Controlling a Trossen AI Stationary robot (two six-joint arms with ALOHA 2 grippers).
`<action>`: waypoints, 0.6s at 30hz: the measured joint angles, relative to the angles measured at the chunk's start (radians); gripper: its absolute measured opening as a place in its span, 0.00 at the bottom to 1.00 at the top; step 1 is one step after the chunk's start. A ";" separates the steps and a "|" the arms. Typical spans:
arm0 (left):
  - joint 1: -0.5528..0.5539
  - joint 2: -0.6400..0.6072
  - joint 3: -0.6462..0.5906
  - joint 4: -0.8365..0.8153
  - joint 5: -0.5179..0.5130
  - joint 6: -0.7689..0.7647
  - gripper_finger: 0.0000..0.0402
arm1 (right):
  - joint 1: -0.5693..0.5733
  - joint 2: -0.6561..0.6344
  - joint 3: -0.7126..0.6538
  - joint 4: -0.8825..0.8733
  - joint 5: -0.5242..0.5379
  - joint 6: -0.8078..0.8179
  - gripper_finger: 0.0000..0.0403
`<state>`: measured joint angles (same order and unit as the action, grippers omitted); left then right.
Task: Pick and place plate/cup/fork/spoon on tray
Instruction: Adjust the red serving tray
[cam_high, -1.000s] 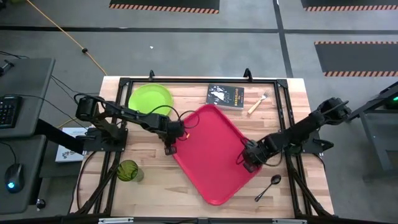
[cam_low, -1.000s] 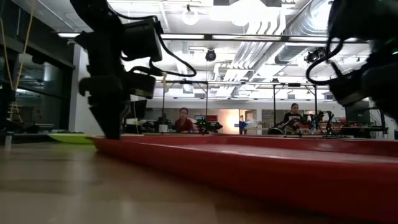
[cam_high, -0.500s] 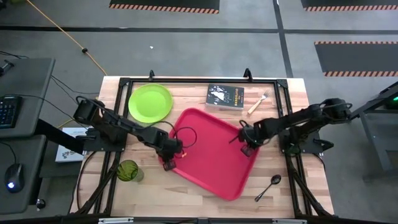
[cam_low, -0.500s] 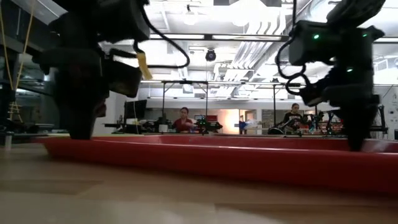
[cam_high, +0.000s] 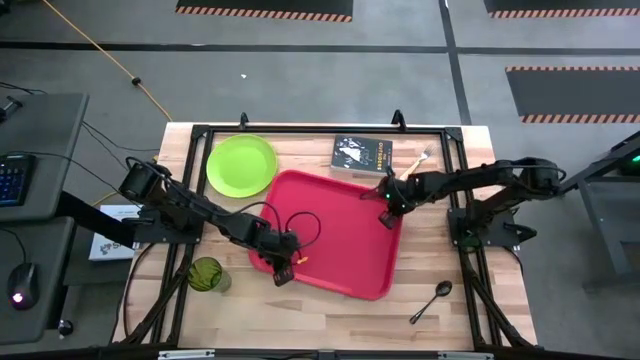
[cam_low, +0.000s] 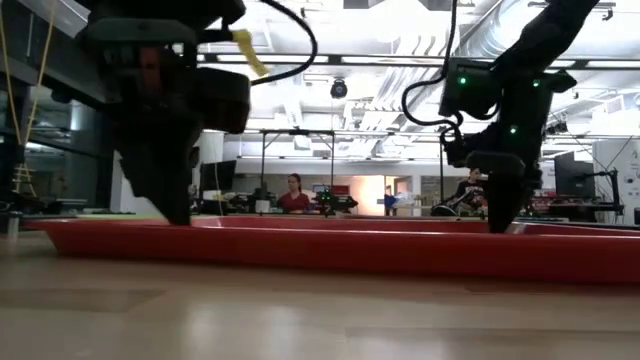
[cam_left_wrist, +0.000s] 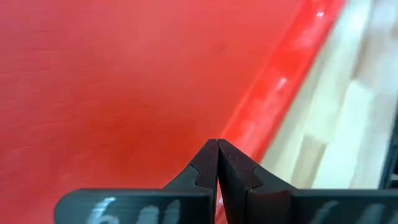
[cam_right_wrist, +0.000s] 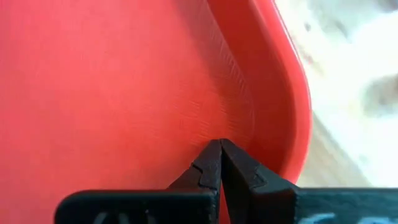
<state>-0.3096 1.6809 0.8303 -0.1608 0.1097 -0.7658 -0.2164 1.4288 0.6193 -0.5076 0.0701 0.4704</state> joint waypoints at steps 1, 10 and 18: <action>0.000 0.010 0.000 0.026 0.000 0.001 0.00 | -0.012 0.000 0.000 0.000 0.000 -0.032 0.00; 0.023 0.125 0.001 0.271 0.106 0.009 0.00 | -0.081 0.002 0.076 -0.059 0.071 -0.278 0.00; 0.024 0.179 0.067 0.296 0.118 0.050 0.00 | -0.118 0.001 0.130 -0.056 0.091 -0.425 0.00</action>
<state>-0.2851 1.8595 0.8974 0.1350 0.2279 -0.7162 -0.3348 1.4300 0.7495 -0.5636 0.1612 0.0459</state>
